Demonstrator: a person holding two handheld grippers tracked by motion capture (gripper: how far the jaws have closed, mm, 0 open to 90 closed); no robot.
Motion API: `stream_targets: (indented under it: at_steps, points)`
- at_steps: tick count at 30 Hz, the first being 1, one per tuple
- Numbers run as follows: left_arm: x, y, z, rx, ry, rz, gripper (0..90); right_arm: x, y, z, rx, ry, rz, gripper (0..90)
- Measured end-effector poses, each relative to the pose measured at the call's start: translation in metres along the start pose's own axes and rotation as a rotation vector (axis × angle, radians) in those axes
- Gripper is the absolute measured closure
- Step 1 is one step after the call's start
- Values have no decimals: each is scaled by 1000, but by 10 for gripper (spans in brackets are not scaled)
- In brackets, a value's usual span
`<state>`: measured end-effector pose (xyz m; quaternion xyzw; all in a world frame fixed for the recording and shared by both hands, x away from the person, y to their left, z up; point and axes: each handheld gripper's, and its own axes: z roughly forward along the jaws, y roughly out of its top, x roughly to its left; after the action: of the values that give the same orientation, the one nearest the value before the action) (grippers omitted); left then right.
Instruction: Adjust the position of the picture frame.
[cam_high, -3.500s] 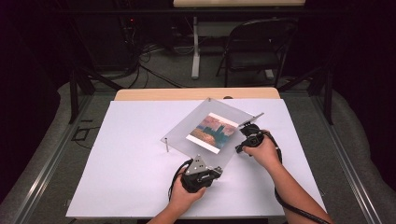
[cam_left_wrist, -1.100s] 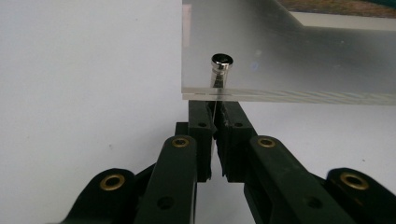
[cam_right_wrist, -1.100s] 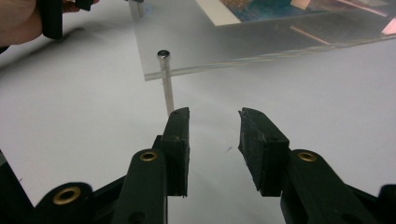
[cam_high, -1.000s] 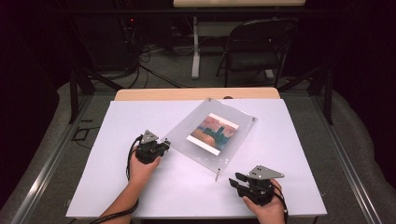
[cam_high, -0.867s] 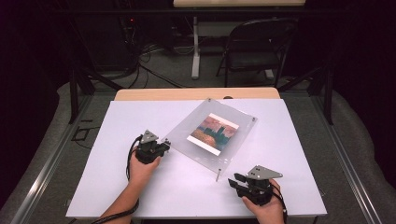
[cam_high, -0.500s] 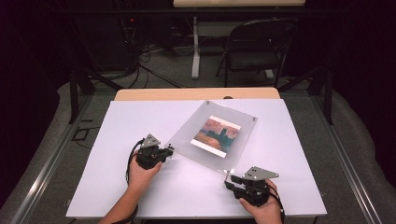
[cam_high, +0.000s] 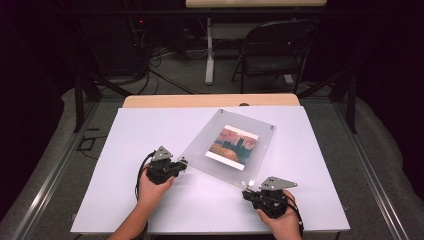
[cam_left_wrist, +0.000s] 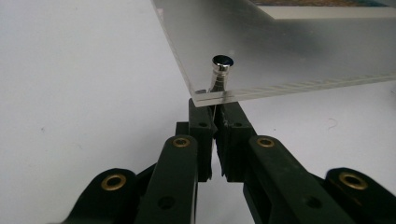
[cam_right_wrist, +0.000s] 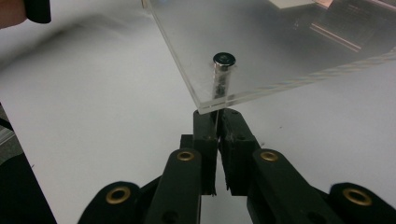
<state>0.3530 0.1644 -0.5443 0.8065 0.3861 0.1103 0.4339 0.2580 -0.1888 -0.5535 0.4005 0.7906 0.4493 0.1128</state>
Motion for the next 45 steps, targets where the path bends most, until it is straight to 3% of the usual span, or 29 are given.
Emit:
stream_targets:
  at_steps: [10,17,21,29,45]
  points:
    - [-5,-2,-3,-5,-10,-5,855,-4,2,-3,11,1,-3,856]
    - [-14,-6,-8,-6,-42,2,857,-22,7,-6,-8,-45,42,857]
    - [-20,-12,-13,-3,-57,-10,857,-32,12,-4,-11,-66,41,857]
    - [-28,-18,-17,5,-54,-28,856,-43,17,2,-3,-73,63,853]
    - [-9,-14,-4,-15,-12,-84,853,-58,34,29,6,-84,65,850]
